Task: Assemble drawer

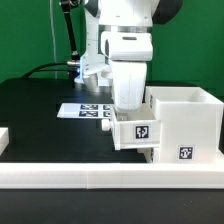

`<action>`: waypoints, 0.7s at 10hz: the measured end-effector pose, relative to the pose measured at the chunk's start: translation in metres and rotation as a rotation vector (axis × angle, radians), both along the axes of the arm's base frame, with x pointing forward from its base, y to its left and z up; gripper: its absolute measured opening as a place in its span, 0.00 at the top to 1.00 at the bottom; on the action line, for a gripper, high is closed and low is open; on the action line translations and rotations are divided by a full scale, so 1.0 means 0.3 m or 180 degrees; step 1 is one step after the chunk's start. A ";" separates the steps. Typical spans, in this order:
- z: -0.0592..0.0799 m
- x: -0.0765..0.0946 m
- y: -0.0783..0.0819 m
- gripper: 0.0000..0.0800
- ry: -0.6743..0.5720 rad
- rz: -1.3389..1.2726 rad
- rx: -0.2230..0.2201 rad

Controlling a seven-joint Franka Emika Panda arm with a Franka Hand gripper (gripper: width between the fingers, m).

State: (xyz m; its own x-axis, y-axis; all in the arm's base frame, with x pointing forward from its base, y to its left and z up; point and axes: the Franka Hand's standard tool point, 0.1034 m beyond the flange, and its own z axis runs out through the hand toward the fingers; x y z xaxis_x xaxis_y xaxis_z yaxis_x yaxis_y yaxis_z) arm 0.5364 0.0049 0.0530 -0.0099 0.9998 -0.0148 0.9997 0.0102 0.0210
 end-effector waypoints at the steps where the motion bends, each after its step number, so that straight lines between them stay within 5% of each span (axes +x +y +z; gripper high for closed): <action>1: 0.000 0.001 -0.002 0.95 0.0004 -0.0005 0.0000; 4: 0.001 0.001 -0.010 0.95 0.0003 -0.0020 0.0000; 6: 0.019 0.010 -0.010 0.55 -0.0012 -0.0030 -0.0008; 7: 0.037 0.016 -0.005 0.55 -0.0014 -0.0043 -0.0017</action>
Offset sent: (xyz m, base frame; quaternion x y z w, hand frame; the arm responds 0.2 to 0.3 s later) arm 0.0000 0.0000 0.0000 0.0000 0.0000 0.0000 1.0000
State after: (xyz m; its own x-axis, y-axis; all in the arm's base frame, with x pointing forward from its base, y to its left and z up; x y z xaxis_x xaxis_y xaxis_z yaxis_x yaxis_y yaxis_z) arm 0.5411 0.0033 0.0642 0.0037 0.9998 -0.0202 0.9997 -0.0032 0.0254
